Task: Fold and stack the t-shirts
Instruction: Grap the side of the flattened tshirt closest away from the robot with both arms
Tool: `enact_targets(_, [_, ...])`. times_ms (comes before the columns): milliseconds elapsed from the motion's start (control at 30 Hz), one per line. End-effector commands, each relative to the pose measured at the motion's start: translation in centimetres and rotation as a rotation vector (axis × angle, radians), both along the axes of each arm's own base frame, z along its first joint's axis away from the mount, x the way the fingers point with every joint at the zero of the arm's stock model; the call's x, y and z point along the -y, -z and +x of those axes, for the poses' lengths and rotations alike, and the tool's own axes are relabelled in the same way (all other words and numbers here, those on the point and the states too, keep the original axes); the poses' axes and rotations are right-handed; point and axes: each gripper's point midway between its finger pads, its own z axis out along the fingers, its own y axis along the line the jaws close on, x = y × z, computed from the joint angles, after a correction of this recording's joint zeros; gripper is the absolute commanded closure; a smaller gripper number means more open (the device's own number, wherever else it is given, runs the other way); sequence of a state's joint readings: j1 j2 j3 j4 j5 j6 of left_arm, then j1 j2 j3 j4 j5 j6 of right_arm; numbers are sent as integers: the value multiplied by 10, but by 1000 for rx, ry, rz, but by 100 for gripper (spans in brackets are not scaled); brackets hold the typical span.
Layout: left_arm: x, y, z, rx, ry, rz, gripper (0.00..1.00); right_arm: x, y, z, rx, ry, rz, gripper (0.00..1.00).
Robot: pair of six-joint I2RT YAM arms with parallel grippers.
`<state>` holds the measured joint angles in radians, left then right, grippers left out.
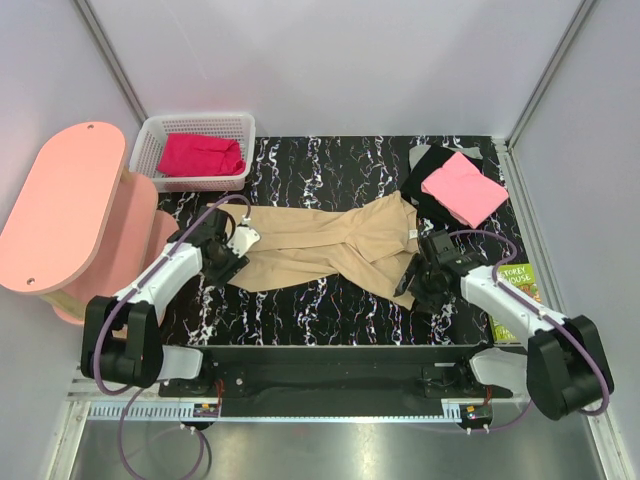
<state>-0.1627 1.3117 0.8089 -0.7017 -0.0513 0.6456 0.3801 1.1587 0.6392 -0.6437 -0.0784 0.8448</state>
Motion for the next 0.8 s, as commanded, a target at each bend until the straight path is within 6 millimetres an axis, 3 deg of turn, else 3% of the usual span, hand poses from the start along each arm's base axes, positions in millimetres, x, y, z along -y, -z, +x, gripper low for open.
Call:
enact_targets(0, [1, 0, 15, 42, -24, -8, 39, 2, 11, 12, 2, 2, -52, 28])
enact_targets(400, [12, -2, 21, 41, -4, -32, 39, 5, 39, 19, -39, -19, -106, 35])
enact_targets(533, [13, 0, 30, 35, -8, -26, 39, 6, 38, 30, -22, -34, -130, 39])
enact_targets(633, [14, 4, 37, 34, -4, -21, 39, 2, 32, 34, -9, -47, -117, 49])
enact_targets(667, [14, 6, 40, 40, -3, -20, 39, 1, 30, 36, 0, -44, -111, 58])
enact_targets(767, [11, 15, 43, 31, -9, 5, 39, 0, 26, 37, 12, -39, -104, 72])
